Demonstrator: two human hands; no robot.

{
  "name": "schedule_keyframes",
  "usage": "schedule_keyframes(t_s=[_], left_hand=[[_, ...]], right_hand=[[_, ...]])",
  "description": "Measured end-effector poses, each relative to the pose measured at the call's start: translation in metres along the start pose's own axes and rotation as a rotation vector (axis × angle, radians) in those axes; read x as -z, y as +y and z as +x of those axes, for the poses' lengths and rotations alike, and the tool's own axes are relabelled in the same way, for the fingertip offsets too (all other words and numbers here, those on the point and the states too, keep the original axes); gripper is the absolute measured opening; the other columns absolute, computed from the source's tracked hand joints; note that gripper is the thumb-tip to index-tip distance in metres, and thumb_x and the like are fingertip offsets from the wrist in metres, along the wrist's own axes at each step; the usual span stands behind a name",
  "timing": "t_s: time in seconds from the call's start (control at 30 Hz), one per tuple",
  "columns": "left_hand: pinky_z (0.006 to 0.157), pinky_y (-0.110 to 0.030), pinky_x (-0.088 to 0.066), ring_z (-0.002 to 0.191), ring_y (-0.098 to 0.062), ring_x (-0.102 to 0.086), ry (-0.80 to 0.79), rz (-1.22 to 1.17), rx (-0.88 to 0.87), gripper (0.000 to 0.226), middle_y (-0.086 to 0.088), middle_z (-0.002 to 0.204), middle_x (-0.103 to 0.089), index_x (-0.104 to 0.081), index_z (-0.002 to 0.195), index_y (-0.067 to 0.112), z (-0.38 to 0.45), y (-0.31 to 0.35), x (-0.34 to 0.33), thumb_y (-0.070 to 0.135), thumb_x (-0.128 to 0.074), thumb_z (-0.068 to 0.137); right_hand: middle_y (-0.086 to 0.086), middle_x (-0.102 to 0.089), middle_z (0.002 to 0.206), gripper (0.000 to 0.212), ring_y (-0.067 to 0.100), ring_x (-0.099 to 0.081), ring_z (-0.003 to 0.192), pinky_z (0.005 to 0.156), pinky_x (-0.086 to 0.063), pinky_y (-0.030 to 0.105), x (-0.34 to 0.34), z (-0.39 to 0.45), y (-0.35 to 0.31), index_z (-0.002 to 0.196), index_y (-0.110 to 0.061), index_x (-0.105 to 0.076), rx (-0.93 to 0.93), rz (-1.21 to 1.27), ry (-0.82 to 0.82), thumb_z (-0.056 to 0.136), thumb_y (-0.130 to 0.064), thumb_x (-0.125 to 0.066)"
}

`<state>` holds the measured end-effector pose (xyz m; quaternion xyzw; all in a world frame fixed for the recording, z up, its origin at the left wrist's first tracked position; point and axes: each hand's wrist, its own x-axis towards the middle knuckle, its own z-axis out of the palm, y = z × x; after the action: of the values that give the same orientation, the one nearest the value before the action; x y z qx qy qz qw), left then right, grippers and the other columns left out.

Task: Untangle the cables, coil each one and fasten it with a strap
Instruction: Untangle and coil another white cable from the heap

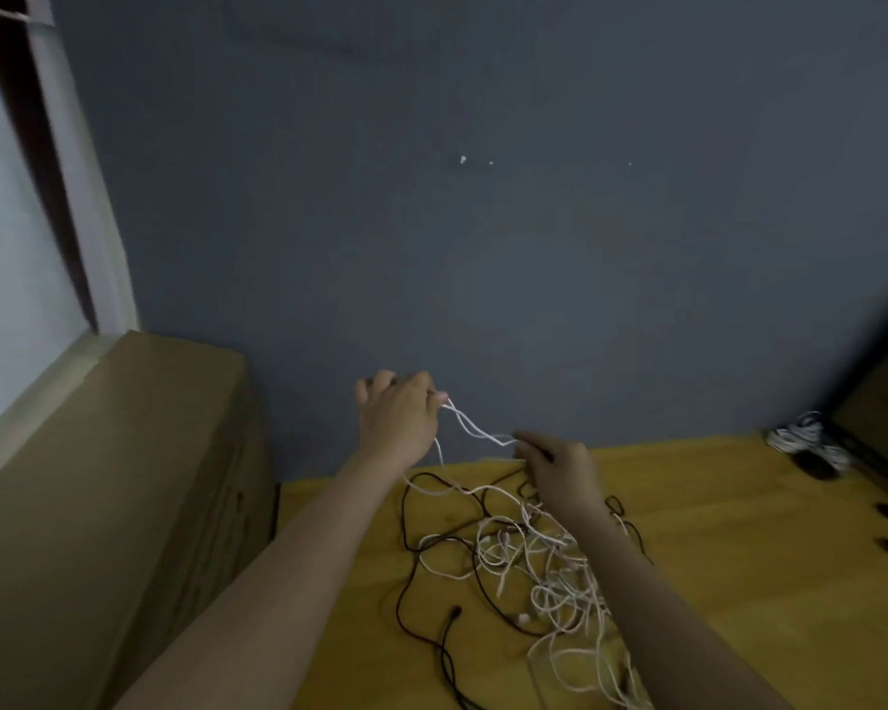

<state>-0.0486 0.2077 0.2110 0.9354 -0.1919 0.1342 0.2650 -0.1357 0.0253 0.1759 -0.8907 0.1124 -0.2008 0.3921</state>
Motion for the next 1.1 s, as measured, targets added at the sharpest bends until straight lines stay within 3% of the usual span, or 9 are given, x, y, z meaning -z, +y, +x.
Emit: schedule_keyframes(t_s=[0.13, 0.27, 0.33, 0.43, 0.53, 0.63, 0.8, 0.93, 1.1], left_hand=[[0.113, -0.047, -0.012, 0.125, -0.019, -0.041, -0.192, 0.019, -0.063, 0.031, 0.002, 0.118, -0.060, -0.052, 0.107, 0.019, 0.000, 0.003, -0.017, 0.037, -0.028, 0.104], [0.113, -0.046, -0.010, 0.113, -0.016, -0.047, -0.379, 0.020, -0.191, 0.044, 0.006, 0.103, -0.058, -0.055, 0.099, 0.022, -0.003, 0.003, -0.023, 0.055, -0.026, 0.099], [0.110, -0.042, -0.014, 0.108, -0.016, -0.049, -0.446, -0.013, -0.261, 0.049, 0.009, 0.096, -0.058, -0.057, 0.100, 0.021, -0.006, 0.006, -0.024, 0.064, -0.035, 0.092], [0.088, -0.033, -0.031, 0.103, -0.020, -0.054, -0.512, -0.082, -0.295, 0.039, 0.003, 0.097, -0.062, -0.057, 0.110, 0.015, -0.013, 0.011, -0.032, 0.050, -0.047, 0.095], [0.071, -0.034, -0.042, 0.091, -0.026, -0.060, -0.481, -0.147, -0.248, 0.028, -0.006, 0.099, -0.065, -0.058, 0.107, 0.013, -0.013, 0.003, -0.041, 0.035, -0.041, 0.101], [0.063, -0.032, -0.036, 0.076, -0.025, -0.054, -0.402, -0.165, -0.125, 0.031, -0.008, 0.093, -0.063, -0.054, 0.099, 0.011, -0.007, -0.017, -0.045, 0.032, -0.032, 0.103], [0.066, -0.036, -0.033, 0.090, -0.038, -0.057, -0.135, -0.343, 0.173, 0.026, -0.022, 0.096, -0.059, -0.045, 0.093, 0.008, 0.011, -0.035, -0.046, 0.023, -0.027, 0.104], [0.067, -0.036, -0.047, 0.070, -0.026, -0.063, -0.122, -0.570, 0.236, 0.026, -0.003, 0.080, -0.065, -0.048, 0.087, 0.015, 0.022, -0.040, -0.050, 0.022, -0.030, 0.103], [0.068, -0.039, -0.052, 0.063, -0.016, -0.065, -0.256, -0.755, 0.167, 0.022, 0.011, 0.082, -0.069, -0.043, 0.085, 0.023, 0.027, -0.015, -0.060, 0.020, -0.031, 0.104]], right_hand=[[-0.004, -0.068, 0.075, 0.017, 0.001, -0.054, 0.055, 0.051, -0.039, 0.007, 0.001, 0.001, 0.002, 0.103, -0.011, -0.073, -0.028, -0.092, 0.078, 0.093, -0.017, -0.061], [-0.009, -0.067, 0.073, 0.014, 0.002, -0.057, 0.055, 0.052, -0.043, 0.012, -0.003, 0.006, -0.002, 0.100, -0.014, -0.073, -0.090, -0.081, 0.122, 0.091, -0.020, -0.063], [-0.011, -0.067, 0.075, 0.013, 0.001, -0.062, 0.066, 0.060, -0.046, 0.017, -0.008, 0.009, -0.007, 0.099, -0.015, -0.073, -0.086, -0.066, 0.091, 0.090, -0.021, -0.065], [-0.013, -0.067, 0.072, 0.010, -0.004, -0.062, 0.063, 0.061, -0.046, 0.012, -0.015, 0.007, -0.015, 0.097, -0.014, -0.072, -0.024, 0.004, 0.004, 0.090, -0.015, -0.065], [-0.016, -0.069, 0.070, 0.019, 0.005, -0.058, 0.060, 0.060, -0.046, 0.013, -0.013, 0.003, -0.011, 0.110, -0.018, -0.068, -0.037, 0.053, -0.097, 0.092, -0.016, -0.062], [-0.013, -0.072, 0.075, 0.020, 0.007, -0.059, 0.063, 0.060, -0.048, 0.017, -0.005, -0.006, 0.010, 0.112, -0.019, -0.066, -0.098, 0.020, -0.170, 0.094, -0.016, -0.058], [-0.006, -0.067, 0.076, 0.014, 0.017, -0.063, 0.068, 0.061, -0.049, 0.029, 0.005, -0.035, 0.075, 0.097, -0.016, -0.067, -0.286, -0.179, -0.114, 0.097, -0.015, -0.053], [-0.007, -0.066, 0.076, 0.014, 0.014, -0.055, 0.056, 0.053, -0.042, 0.028, 0.017, -0.049, 0.115, 0.097, -0.015, -0.065, -0.474, -0.182, 0.054, 0.097, -0.019, -0.052], [0.005, -0.069, 0.093, 0.020, 0.015, -0.060, 0.074, 0.061, -0.045, 0.027, 0.026, -0.025, 0.113, 0.110, -0.008, -0.062, -0.495, -0.037, 0.124, 0.098, -0.017, -0.050]])
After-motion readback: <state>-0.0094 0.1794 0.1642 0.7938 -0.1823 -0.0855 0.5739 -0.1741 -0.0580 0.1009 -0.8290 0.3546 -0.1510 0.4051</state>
